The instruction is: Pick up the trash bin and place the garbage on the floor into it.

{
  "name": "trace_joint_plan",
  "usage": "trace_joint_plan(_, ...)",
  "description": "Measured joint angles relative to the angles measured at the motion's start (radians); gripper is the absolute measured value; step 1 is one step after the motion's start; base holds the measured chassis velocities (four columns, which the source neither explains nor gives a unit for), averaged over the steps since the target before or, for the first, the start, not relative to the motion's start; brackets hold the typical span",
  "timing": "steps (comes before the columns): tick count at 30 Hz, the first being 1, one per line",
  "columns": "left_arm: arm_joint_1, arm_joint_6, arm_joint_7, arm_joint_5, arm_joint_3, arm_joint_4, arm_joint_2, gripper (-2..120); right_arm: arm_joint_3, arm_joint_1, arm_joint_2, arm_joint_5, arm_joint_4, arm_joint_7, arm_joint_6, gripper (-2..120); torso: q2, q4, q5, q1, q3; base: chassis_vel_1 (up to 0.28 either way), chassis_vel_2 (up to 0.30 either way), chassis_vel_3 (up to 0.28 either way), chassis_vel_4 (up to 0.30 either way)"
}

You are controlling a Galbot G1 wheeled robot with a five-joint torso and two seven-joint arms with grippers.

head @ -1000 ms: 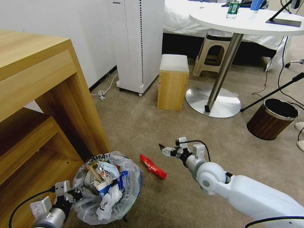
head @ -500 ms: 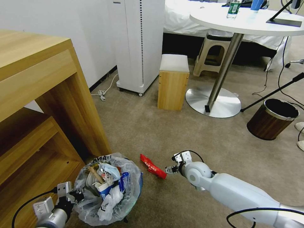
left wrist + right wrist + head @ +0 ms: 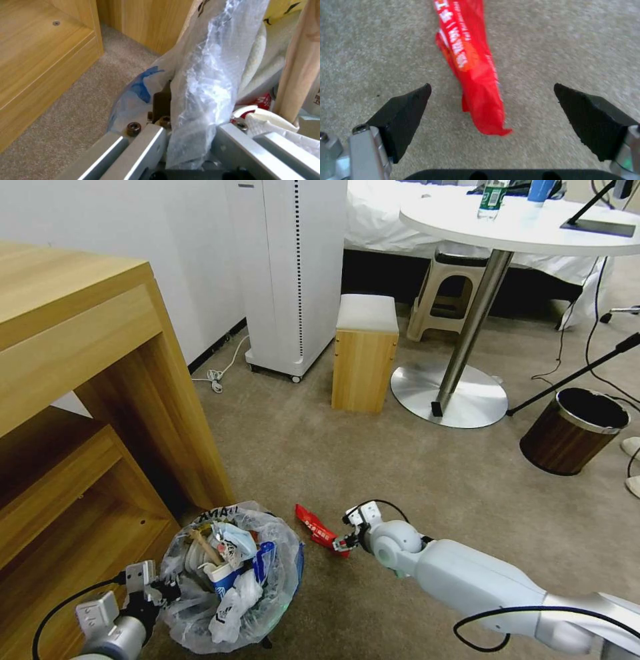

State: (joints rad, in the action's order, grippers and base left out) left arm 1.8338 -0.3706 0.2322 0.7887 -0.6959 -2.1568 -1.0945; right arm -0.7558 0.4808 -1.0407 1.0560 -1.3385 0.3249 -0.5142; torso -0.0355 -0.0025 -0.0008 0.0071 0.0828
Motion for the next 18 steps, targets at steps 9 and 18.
trace_joint_plan(9,0.000,0.003,-0.002,-0.002,0.006,0.006,0.001,0,-0.031,-0.016,-0.056,-0.037,0.086,0.019,0.001,95,0.000,-0.0002,0.0000,0.000,0.000,0.000,0.000,0.000,0.000)
trace_joint_plan(18,0.001,0.004,-0.004,-0.002,0.011,0.002,-0.002,0,-0.054,-0.025,-0.130,-0.073,0.168,-0.011,0.039,88,0.000,0.0001,0.0000,0.000,0.000,0.000,0.000,0.000,0.000)
